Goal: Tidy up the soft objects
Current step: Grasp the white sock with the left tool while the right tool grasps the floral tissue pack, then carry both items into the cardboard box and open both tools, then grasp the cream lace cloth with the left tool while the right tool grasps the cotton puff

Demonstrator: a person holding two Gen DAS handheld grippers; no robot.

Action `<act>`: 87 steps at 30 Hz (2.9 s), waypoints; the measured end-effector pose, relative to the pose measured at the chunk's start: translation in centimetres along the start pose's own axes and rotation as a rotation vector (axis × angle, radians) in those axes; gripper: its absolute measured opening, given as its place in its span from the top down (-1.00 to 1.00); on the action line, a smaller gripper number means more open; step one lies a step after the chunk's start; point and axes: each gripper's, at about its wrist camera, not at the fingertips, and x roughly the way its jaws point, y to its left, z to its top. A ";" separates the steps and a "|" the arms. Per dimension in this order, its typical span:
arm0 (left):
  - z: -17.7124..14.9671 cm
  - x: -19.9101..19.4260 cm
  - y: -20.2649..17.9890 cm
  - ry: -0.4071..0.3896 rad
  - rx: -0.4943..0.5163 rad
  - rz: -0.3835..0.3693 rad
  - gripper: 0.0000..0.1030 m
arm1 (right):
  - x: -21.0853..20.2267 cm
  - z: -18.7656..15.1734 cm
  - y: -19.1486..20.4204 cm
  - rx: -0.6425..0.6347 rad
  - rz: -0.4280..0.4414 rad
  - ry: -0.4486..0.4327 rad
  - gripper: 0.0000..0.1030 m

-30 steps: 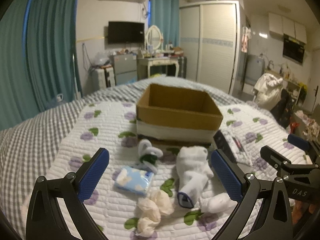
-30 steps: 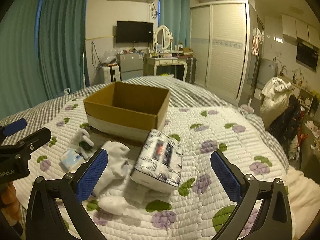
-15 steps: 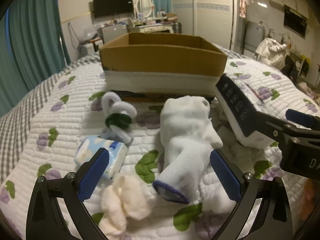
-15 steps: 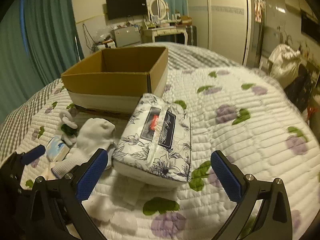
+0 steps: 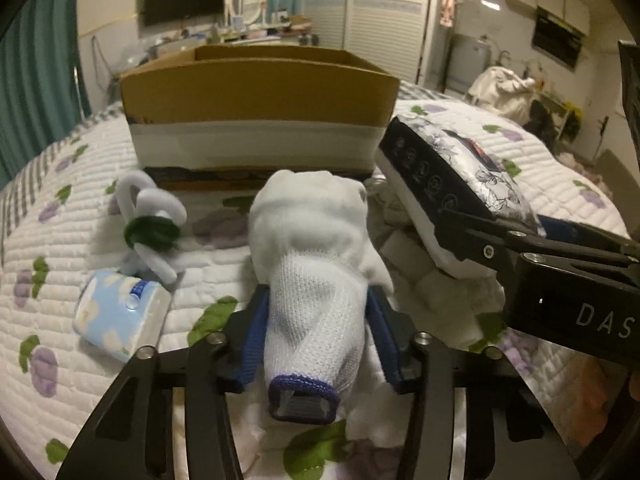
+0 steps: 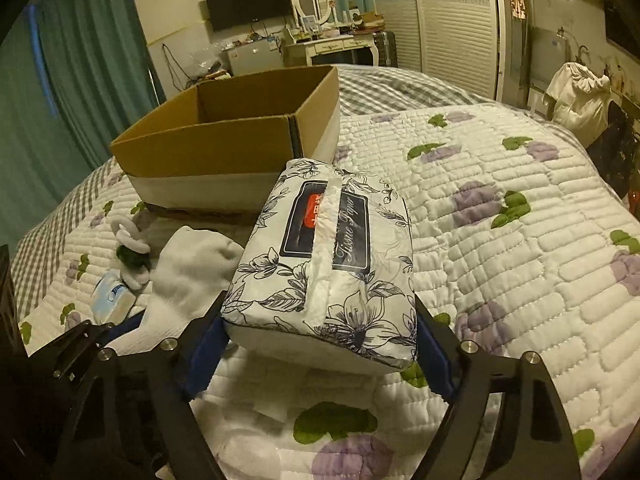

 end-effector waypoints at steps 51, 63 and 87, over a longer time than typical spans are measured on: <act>18.4 2.6 8.2 -0.144 0.008 0.111 -0.26 | 4.7 15.8 4.1 -0.143 0.113 -0.115 -0.74; 18.0 -12.2 7.4 -0.349 0.023 0.192 -0.66 | -8.9 16.5 3.8 -0.140 0.097 -0.261 -1.00; -0.8 -14.2 6.3 -0.198 -0.034 0.231 -0.90 | -11.7 -2.3 8.0 -0.312 0.000 -0.118 -1.00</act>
